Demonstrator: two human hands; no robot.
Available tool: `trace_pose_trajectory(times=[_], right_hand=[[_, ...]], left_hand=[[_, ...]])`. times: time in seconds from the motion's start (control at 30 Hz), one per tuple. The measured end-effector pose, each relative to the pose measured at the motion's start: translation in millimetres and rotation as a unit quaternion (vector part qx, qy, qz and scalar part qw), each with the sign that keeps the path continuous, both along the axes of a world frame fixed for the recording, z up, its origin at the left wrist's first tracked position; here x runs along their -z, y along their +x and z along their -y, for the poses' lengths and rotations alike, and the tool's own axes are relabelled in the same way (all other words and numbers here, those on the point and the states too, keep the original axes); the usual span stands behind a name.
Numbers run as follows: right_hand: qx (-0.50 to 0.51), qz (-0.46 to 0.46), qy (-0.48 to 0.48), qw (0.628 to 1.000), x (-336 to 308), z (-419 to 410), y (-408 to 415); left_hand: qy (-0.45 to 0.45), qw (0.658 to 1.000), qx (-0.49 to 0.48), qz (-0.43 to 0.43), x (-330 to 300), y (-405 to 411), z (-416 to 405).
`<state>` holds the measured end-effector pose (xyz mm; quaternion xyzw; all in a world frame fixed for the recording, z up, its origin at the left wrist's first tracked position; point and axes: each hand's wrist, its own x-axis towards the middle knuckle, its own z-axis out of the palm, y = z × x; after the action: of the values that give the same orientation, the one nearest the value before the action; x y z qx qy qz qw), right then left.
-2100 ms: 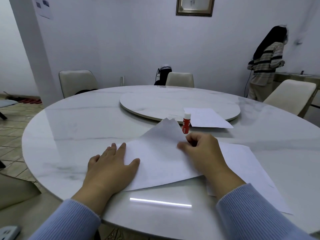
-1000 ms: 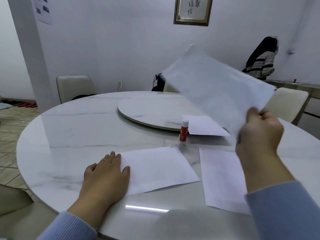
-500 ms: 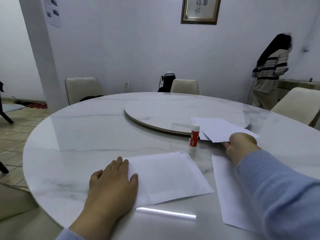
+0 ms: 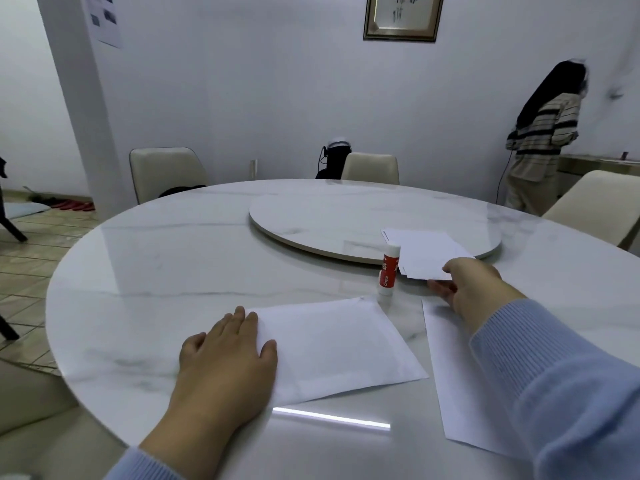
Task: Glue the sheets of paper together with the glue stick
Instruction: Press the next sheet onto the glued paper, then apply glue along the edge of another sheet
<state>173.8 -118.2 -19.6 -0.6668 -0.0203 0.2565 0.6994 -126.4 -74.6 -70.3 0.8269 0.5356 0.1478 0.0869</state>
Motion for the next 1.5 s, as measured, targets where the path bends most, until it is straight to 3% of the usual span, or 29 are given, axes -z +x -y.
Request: trace_pose_trajectory(times=[0.1,0.13,0.2,0.27,0.5,0.67,0.8,0.9,0.97,1.13,1.4,1.5], right_hand=[[0.009,0.141,-0.147,0.979,-7.1,-0.7,-6.7],[-0.043,0.206,-0.234,0.949,-7.9,-0.8,-15.4],[-0.145,0.234,-0.322,0.906,-3.3,-7.1,-27.1],[-0.187,0.254,-0.298,0.901,6.0,-11.6,-40.5],[-0.086,0.337,-0.222,0.911,21.1,-25.4,-55.7],[-0.18,0.406,-0.138,0.885,-10.0,6.5,-59.4],[-0.205,0.439,-0.103,0.869,-15.6,31.0,-58.1],[-0.153,0.429,-0.004,0.89,-2.2,37.7,-66.3],[-0.137,0.399,0.045,0.906,7.2,36.2,-68.6],[-0.181,0.394,0.022,0.901,20.2,29.5,-67.2],[-0.277,0.445,-0.028,0.851,26.2,19.6,-75.4],[-0.272,0.448,-0.047,0.85,22.2,21.4,-75.3]], left_hand=[[-0.001,1.0,0.001,-0.003,-0.3,-0.7,-0.8],[-0.003,1.0,0.001,-0.004,-0.8,-0.8,-0.5],[-0.01,1.0,0.003,-0.009,-1.8,-0.3,1.1],[-0.018,1.0,0.005,-0.02,-2.3,0.2,2.5],[-0.052,0.997,0.013,-0.061,-11.2,0.7,-2.8],[-0.092,0.989,0.027,-0.112,-29.7,3.6,-11.3],[-0.032,0.995,0.048,-0.078,-45.4,17.9,-4.3],[-0.007,0.99,0.143,-0.002,-39.1,55.9,10.9],[-0.025,0.979,0.202,-0.007,-24.8,78.3,16.5],[-0.026,0.97,0.225,-0.089,2.8,91.2,6.2],[-0.031,0.971,0.219,-0.089,1.5,91.8,7.7],[-0.034,0.971,0.221,-0.089,0.0,91.8,8.0]])
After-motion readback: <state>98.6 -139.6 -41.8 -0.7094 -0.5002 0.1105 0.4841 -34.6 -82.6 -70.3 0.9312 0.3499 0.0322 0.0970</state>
